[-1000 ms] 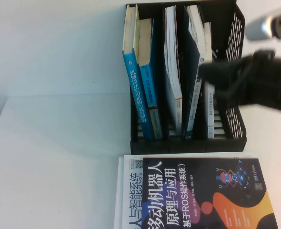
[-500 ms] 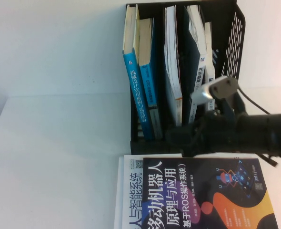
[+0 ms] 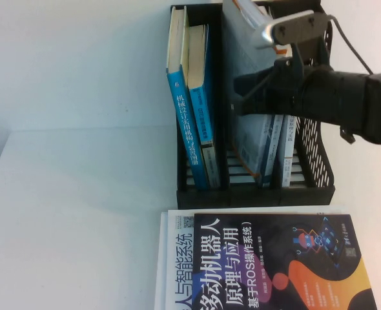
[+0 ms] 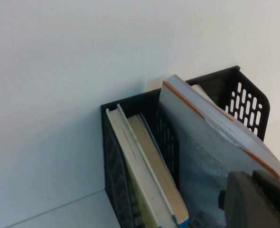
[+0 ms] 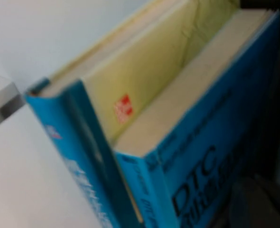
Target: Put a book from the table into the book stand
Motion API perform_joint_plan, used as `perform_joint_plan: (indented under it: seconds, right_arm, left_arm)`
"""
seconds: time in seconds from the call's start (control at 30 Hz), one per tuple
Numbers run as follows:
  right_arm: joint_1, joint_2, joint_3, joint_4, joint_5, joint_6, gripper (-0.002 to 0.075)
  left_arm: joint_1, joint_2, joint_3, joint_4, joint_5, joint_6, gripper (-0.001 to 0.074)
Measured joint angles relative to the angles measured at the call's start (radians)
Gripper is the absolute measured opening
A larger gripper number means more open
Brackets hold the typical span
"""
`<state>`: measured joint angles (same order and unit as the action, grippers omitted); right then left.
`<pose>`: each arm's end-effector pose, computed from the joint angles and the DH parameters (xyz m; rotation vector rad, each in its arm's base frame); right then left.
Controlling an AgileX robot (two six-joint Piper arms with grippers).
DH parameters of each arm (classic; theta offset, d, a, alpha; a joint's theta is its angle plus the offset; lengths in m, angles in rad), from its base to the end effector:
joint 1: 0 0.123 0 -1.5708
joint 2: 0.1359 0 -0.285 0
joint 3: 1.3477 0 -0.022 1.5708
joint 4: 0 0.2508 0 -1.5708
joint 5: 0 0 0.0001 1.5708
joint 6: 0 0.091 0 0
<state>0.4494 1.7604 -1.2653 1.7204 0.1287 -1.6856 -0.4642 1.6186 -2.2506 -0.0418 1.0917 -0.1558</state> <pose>0.3675 0.1902 0.2796 -0.4893 1.9211 0.4420 0.2765 -0.1422 0.5518 0.3086 1.9462 -0.4577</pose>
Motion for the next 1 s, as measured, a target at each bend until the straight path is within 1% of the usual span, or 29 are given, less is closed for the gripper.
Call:
perform_joint_plan:
  seconds: [0.13,0.23,0.37,0.53,0.63,0.7,0.8,1.0]
  right_arm:
    - [-0.001,0.000,-0.008,0.000,0.083,-0.013,-0.0003]
    - [-0.001,0.000,-0.006,-0.001,0.189,-0.015,-0.0003]
    - [-0.001,-0.043,-0.006,-0.038,0.274,0.004,-0.0003]
    - [-0.001,-0.154,-0.004,-0.083,0.254,0.021,-0.0003]
    - [-0.001,-0.248,0.017,-0.103,0.175,0.033,-0.0003]
    - [-0.001,-0.310,0.054,-0.108,0.133,0.035,-0.0003]
    - [-0.002,-0.369,0.143,-0.108,0.140,0.035,-0.0003]
    - [-0.002,-0.376,0.387,-0.108,0.163,0.042,-0.0003]
  left_arm:
    - [0.000,0.005,0.002,0.007,0.000,0.000,0.0001]
    - [0.000,0.007,0.002,0.007,0.006,0.000,0.0001]
    - [0.000,0.007,0.002,0.007,0.016,0.000,0.0001]
    - [0.000,-0.004,0.002,0.007,0.028,0.000,0.0001]
    - [0.000,-0.023,0.002,0.011,0.036,0.000,0.0001]
    - [0.000,-0.032,0.002,0.013,0.040,0.000,0.0001]
    - [0.000,-0.037,0.002,0.014,0.040,0.000,0.0001]
    - [0.000,-0.038,0.002,0.011,0.053,-0.002,0.0001]
